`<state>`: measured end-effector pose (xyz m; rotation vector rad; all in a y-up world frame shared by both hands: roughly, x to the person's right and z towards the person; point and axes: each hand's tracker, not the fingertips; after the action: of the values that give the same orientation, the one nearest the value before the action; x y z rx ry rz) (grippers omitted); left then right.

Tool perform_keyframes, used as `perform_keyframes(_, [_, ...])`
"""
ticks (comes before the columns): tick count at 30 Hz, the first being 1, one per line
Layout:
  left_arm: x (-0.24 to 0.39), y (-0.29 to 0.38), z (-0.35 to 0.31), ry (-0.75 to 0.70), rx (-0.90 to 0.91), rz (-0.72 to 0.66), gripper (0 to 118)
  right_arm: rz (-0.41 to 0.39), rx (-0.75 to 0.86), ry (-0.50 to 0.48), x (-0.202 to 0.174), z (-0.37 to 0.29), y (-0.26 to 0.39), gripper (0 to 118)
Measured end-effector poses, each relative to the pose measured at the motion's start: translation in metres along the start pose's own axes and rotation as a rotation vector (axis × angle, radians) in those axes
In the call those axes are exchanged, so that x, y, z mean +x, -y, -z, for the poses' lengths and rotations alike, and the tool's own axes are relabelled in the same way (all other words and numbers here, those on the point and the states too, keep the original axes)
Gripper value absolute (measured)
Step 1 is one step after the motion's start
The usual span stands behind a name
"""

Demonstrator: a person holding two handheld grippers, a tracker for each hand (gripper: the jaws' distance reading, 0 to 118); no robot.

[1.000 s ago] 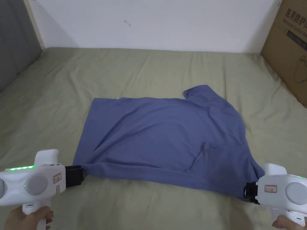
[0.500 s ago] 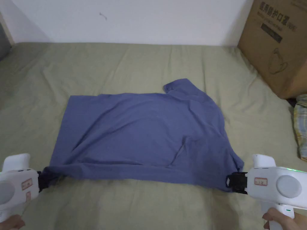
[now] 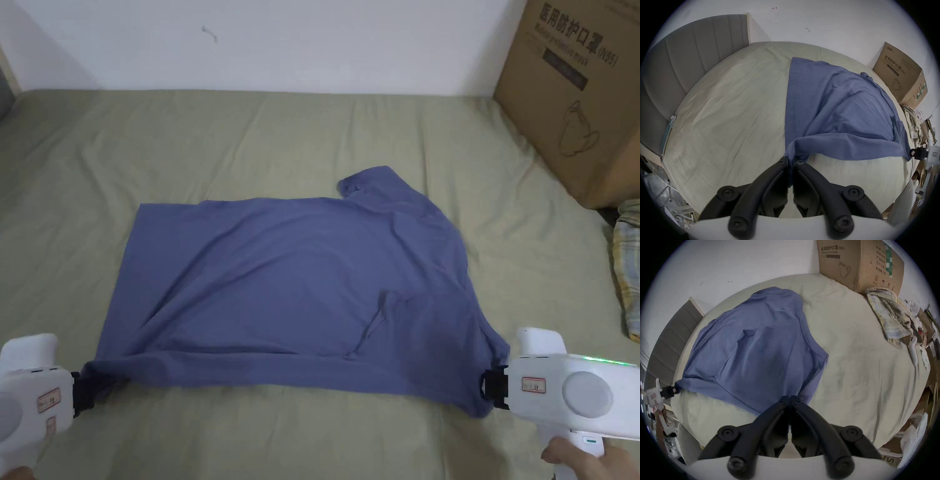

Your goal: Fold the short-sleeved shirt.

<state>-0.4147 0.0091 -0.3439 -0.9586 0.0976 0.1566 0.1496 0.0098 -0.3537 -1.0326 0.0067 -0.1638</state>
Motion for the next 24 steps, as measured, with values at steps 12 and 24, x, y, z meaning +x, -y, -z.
perform_keyframes(12, [0.009,-0.065,-0.007,-0.067,0.052,0.158,3,0.073,0.094,-0.020,0.018,-0.006,-0.084,1])
perform_keyframes(24, [0.026,-0.145,0.095,-0.132,-0.072,0.287,3,0.107,0.039,0.075,0.009,0.065,-0.158,1])
